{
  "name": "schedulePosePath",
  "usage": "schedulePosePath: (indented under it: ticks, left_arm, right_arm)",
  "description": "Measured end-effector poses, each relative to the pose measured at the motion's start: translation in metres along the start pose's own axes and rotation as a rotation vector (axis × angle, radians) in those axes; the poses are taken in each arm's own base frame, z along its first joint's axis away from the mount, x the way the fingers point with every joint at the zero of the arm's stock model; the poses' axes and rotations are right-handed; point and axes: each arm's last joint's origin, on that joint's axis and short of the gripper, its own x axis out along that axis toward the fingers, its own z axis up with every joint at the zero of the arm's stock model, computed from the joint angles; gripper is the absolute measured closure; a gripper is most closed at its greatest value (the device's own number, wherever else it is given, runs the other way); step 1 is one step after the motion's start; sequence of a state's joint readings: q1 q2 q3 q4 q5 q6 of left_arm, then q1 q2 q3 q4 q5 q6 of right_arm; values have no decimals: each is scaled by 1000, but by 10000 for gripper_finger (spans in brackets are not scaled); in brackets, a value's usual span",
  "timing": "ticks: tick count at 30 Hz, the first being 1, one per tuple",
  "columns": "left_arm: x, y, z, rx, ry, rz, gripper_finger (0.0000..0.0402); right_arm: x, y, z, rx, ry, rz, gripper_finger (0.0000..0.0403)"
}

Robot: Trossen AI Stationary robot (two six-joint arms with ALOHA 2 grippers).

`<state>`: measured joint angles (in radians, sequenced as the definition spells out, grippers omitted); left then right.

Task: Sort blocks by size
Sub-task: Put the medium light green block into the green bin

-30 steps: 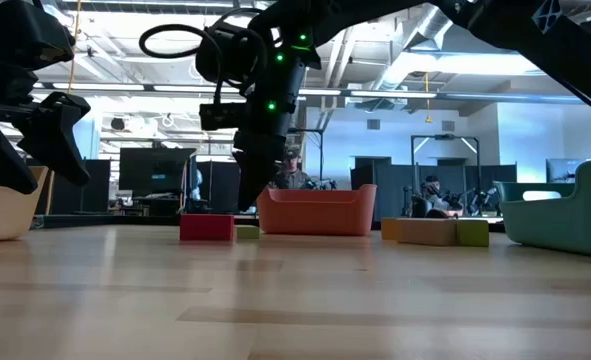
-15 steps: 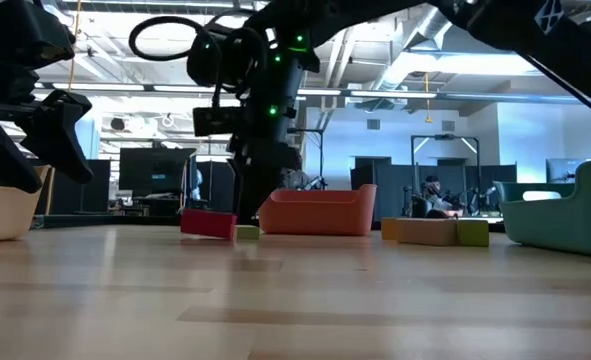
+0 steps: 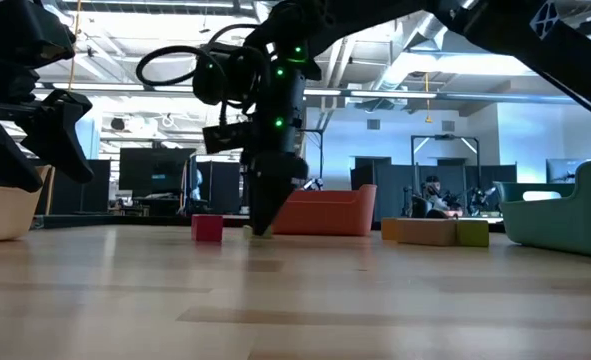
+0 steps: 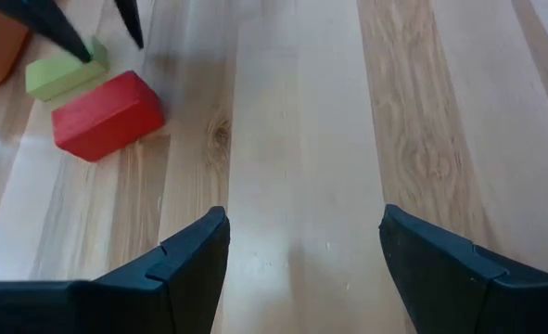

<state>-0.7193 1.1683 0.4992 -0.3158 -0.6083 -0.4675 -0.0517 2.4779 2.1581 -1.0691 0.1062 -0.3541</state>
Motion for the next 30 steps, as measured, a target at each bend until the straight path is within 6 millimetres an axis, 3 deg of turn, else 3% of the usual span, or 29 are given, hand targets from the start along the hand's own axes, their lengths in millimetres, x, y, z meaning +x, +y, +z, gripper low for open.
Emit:
schedulePosePath:
  ticks: [8,15,22,27,30]
  left_arm:
    - [0,0,0,10,0,0,134]
    - [0,0,0,14,0,0,134]
    - [0,0,0,16,0,1,134]
    - [0,1,0,25,-10,20,134]
    - [0,1,1,30,-15,31,134]
  right_arm:
    - [-7,44,-3,-89,145,78,178]
    - [-27,73,0,-137,143,112,178]
    - [-65,78,1,217,70,60,178]
    - [-68,88,3,482,70,1,178]
    - [-71,100,6,511,53,0,178]
